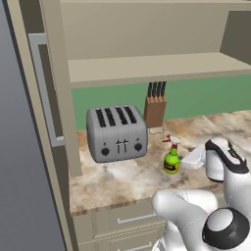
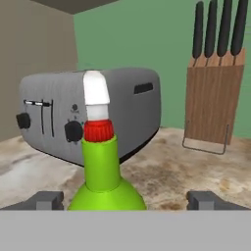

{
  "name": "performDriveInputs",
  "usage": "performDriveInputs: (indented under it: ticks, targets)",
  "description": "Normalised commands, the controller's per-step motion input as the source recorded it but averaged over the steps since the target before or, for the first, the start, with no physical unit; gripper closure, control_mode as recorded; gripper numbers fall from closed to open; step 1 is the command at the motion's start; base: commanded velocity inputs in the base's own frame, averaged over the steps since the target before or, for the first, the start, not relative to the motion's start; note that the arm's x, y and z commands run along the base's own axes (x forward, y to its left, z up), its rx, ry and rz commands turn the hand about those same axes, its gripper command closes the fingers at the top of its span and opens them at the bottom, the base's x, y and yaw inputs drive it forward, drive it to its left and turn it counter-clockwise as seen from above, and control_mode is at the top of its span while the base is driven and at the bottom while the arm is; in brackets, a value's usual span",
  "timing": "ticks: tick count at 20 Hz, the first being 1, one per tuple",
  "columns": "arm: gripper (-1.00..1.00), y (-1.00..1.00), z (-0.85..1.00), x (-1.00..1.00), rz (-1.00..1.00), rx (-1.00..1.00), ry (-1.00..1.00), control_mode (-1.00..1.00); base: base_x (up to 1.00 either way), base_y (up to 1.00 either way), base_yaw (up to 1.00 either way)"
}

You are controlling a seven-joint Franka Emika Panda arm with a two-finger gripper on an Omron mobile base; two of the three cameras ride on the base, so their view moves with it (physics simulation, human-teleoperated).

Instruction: Move the cutting board and knife to the sink. Then move spray from the cabinet to the counter.

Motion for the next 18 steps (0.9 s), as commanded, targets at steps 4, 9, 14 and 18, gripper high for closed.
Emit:
performDriveInputs:
  ticks: [4,9,14,18]
  targets:
    - [-1.00,-0.06,0.32,-0.23,-0.12,0.00,0.16,-1.00,0.00,0.00,0.00]
    - [-1.00,0.00,0.36,-0.26,-0.11,0.00,0.20,-1.00,0.00,0.00,0.00]
    - [-1.00,0.03,0.37,-0.35,-0.07,0.00,0.10,-1.00,0.00,0.00,0.00]
    - [-1.00,0.05,0.43,-0.31,-0.04,0.00,0.13,-1.00,0.00,0.00,0.00]
